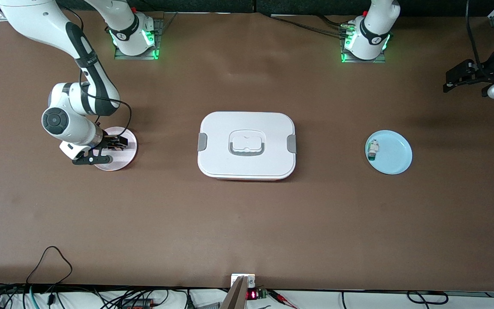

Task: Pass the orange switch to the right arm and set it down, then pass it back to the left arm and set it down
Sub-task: 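Close the right gripper on the orange switch on the white plate, then lift the orange switch with the right gripper toward the box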

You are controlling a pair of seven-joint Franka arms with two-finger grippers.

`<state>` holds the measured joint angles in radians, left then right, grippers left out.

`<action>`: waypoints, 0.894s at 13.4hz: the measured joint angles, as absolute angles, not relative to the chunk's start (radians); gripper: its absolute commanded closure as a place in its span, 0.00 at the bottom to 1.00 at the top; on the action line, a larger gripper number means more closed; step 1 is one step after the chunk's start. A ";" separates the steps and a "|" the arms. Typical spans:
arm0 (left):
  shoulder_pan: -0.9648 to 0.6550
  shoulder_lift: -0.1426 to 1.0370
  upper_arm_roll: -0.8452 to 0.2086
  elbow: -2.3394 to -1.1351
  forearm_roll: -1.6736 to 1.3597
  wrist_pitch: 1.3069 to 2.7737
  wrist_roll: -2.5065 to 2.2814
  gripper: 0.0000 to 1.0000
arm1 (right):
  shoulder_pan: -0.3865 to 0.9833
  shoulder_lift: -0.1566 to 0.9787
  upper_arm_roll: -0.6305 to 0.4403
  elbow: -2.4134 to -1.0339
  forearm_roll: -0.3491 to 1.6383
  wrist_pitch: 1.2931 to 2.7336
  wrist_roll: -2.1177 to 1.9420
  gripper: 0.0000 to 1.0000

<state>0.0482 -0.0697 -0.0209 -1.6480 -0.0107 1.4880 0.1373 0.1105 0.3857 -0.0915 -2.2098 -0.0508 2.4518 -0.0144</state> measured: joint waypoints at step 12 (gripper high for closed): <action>0.018 -0.070 -0.004 -1.648 -0.011 1.488 0.138 0.00 | 0.116 0.421 -0.093 -2.198 -0.064 2.457 -0.177 0.67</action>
<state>0.0182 -0.0698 -0.0037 -1.6480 -0.0107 1.4880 0.1376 0.1155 0.4208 -0.0929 -2.1983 -0.0642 2.4566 -0.1770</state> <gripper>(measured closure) 0.000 0.264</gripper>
